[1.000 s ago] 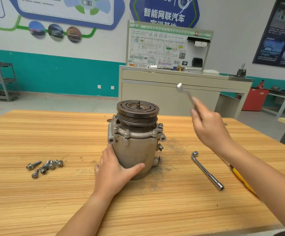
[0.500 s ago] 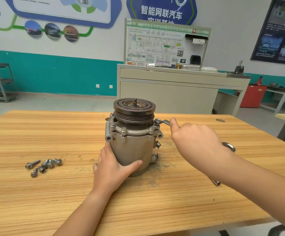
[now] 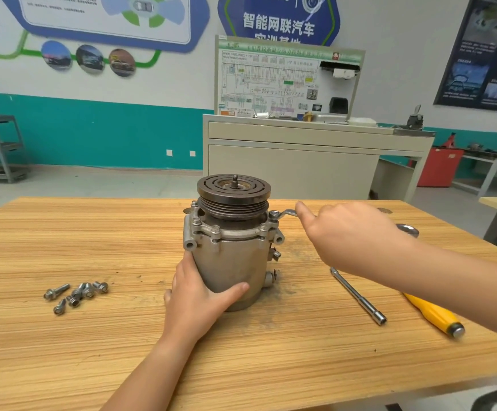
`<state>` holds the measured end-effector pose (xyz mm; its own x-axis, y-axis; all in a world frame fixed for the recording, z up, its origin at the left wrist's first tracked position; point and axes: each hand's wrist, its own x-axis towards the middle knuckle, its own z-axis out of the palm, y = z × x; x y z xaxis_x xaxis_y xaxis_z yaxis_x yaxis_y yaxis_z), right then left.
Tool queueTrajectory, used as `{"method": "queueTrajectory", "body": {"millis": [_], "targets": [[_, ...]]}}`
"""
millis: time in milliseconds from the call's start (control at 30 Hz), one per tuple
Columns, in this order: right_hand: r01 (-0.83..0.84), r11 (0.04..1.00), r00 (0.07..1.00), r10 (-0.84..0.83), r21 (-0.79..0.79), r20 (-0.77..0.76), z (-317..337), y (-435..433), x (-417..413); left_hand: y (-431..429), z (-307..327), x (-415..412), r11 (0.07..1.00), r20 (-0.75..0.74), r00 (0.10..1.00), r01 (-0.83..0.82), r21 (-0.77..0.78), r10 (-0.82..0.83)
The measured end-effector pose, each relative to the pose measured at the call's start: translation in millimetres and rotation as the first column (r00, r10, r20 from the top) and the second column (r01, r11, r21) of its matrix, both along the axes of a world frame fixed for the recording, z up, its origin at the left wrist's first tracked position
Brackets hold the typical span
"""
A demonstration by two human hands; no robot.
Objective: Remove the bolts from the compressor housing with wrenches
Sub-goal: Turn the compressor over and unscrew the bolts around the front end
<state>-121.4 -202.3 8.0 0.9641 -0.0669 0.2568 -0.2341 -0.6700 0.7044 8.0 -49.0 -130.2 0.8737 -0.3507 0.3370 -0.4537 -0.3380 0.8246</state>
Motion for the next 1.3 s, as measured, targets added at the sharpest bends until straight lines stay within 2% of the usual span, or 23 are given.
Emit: {"method": "queueTrajectory", "body": {"millis": [200,267,367,467,600,667,733,767,833,900,967,1067,1233,1300], "targets": [[-0.089,0.994,0.995,0.086,0.061,0.049,12,-53,15,0,-1,1,1.000,0.001,1.000,0.005,-0.003,-0.005],[-0.231,0.972,0.961,0.219,0.053,0.170,6,-67,25,0,-1,1,1.000,0.004,1.000,0.001,-0.001,-0.001],[-0.499,0.862,0.780,0.402,0.090,0.479,-15,-76,55,1,0,0,1.000,-0.003,1.000,0.000,0.010,0.000],[-0.569,0.795,0.720,0.357,0.212,0.596,-33,-64,87,1,1,-1,1.000,-0.012,1.000,0.000,0.013,0.000],[-0.557,0.738,0.762,0.271,0.382,0.588,-36,-55,101,1,2,-2,1.000,-0.010,1.000,-0.006,0.015,0.006],[-0.512,0.701,0.766,0.111,0.497,0.633,-32,-57,92,1,1,-2,1.000,-0.005,1.000,-0.006,0.017,0.006],[-0.512,0.625,0.710,-0.078,0.589,0.700,-24,-55,74,1,0,-1,1.000,-0.002,1.000,-0.008,0.015,0.008],[-0.527,0.597,0.688,-0.117,0.604,0.716,-21,-53,61,1,0,-1,1.000,-0.003,1.000,-0.009,0.018,0.009],[-0.496,0.652,0.710,-0.076,0.573,0.700,-18,-48,34,1,0,-1,1.000,-0.004,1.000,-0.009,0.021,0.009],[-0.346,0.796,0.803,-0.023,0.496,0.596,-19,-36,8,1,-1,-1,1.000,-0.002,1.000,-0.008,0.020,0.008],[-0.158,0.890,0.883,-0.067,0.428,0.464,-20,-24,-8,1,-1,0,0.999,0.000,1.000,-0.014,0.029,0.014],[0.005,0.918,0.940,-0.140,0.397,0.312,-15,-12,-13,0,-1,0,0.999,0.002,1.000,-0.025,0.040,0.025],[0.069,0.896,0.971,-0.160,0.440,0.175,-10,-1,-10,0,-1,-1,0.999,-0.005,1.000,-0.016,0.033,0.017],[0.108,0.909,0.975,-0.176,0.402,0.137,-7,10,-8,1,-1,-1,1.000,-0.003,1.000,-0.014,0.028,0.014]]}}
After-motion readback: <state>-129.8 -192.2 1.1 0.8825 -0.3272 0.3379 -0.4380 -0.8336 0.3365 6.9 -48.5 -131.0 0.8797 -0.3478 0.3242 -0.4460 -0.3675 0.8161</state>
